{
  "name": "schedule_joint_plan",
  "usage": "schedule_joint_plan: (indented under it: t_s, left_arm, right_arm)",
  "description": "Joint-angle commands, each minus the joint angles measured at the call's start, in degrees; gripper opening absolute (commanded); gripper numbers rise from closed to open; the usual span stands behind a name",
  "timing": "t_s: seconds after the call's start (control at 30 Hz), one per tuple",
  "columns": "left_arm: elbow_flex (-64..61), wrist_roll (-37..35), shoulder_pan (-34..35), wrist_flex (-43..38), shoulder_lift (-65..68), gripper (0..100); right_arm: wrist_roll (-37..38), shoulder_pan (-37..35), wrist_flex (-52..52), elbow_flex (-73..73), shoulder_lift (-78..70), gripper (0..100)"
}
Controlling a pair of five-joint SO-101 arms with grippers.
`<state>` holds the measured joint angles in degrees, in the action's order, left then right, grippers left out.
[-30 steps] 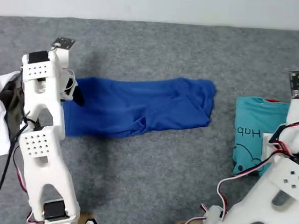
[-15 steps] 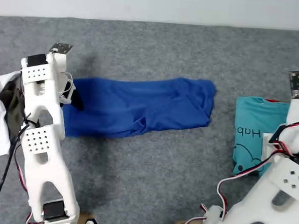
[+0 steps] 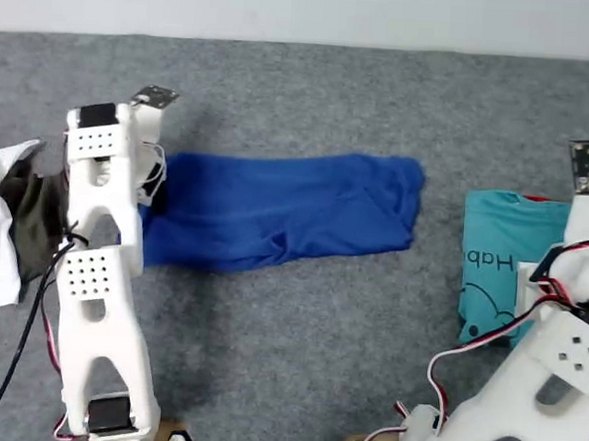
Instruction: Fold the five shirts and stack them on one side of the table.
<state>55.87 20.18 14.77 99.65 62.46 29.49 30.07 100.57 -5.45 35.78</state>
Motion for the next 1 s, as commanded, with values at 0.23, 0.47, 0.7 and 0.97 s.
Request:
schedule_joint_plan:
  t_s: [0.23,0.47,0.7,0.97]
  left_arm:
    - [-5.6,1.7,2.4,1.0,-6.2,0]
    - [-13.5,1.7,1.8,1.0,-20.8,0]
    - [-20.7,1.4,-4.9,1.0,-34.6,0]
    - [-24.4,-5.5,-23.3,0.6,-40.3,0]
  right_arm:
    - [-0.3,0.8,2.3,0.2,1.7,1.5]
    - [-0.2,0.7,2.3,0.2,3.0,1.5]
    - [-0.2,0.7,2.3,0.2,2.9,1.5]
    - [-0.2,0.6,2.2,0.2,2.6,1.5]
